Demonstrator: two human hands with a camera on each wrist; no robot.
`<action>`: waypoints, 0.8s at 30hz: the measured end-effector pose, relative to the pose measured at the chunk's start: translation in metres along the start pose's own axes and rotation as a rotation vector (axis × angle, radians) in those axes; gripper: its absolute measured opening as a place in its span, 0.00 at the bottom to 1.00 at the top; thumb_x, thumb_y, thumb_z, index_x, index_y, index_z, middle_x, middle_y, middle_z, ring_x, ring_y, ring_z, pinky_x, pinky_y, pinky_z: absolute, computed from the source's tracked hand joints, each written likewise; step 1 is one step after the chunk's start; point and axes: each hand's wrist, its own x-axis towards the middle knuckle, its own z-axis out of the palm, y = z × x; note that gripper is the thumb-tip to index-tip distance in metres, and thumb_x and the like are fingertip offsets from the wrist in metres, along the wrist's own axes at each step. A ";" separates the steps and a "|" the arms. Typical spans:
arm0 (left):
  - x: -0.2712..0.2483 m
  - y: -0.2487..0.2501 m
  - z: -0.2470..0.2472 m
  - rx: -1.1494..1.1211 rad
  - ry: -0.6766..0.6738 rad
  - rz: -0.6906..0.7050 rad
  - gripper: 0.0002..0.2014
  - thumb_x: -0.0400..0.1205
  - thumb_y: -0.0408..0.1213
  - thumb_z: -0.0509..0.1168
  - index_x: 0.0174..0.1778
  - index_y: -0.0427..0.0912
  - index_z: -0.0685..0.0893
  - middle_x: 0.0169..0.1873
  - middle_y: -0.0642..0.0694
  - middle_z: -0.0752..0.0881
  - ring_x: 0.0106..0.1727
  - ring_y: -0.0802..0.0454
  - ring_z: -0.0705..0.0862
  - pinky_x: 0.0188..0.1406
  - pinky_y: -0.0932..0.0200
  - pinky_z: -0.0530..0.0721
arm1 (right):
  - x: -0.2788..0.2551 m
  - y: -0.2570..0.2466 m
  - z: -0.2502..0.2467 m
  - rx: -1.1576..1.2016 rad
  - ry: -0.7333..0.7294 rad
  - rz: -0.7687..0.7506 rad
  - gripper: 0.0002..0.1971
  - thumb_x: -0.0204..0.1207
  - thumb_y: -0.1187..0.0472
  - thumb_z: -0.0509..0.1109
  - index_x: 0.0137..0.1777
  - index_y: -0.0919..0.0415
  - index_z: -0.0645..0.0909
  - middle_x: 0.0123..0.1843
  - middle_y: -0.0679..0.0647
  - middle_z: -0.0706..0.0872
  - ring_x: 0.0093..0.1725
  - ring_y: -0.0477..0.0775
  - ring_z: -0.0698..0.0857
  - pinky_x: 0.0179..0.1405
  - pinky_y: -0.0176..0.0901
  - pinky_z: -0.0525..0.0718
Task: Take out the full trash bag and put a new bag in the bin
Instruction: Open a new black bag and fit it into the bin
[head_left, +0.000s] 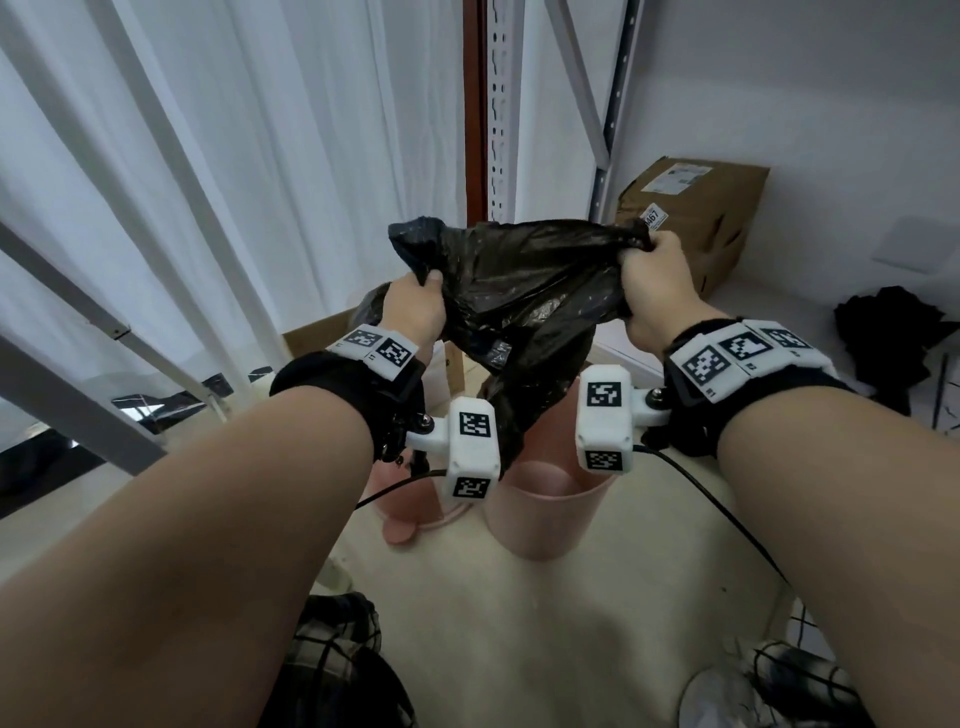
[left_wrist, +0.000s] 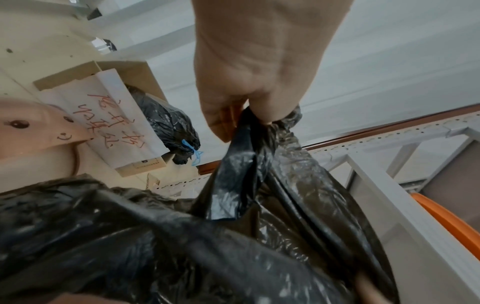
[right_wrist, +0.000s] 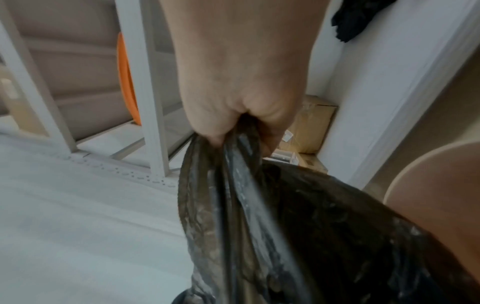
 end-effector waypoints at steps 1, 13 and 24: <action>0.003 -0.003 -0.001 0.000 0.018 -0.004 0.16 0.85 0.44 0.55 0.56 0.37 0.81 0.58 0.33 0.85 0.60 0.34 0.84 0.64 0.38 0.81 | -0.001 0.000 0.000 0.002 -0.063 -0.019 0.16 0.76 0.61 0.69 0.60 0.57 0.67 0.62 0.60 0.80 0.61 0.61 0.83 0.61 0.58 0.85; -0.009 0.026 -0.016 0.137 0.127 0.241 0.20 0.88 0.42 0.49 0.64 0.31 0.78 0.62 0.34 0.83 0.64 0.39 0.81 0.66 0.53 0.76 | -0.002 0.010 -0.019 -0.786 0.162 -0.253 0.29 0.72 0.64 0.64 0.75 0.57 0.68 0.75 0.65 0.68 0.74 0.69 0.68 0.74 0.58 0.67; -0.027 0.039 0.002 0.110 -0.304 0.289 0.17 0.87 0.44 0.56 0.42 0.36 0.82 0.39 0.41 0.84 0.40 0.49 0.82 0.45 0.56 0.80 | -0.025 -0.002 0.035 -0.550 -0.519 -0.313 0.06 0.75 0.64 0.70 0.50 0.64 0.85 0.49 0.58 0.89 0.49 0.54 0.87 0.55 0.46 0.84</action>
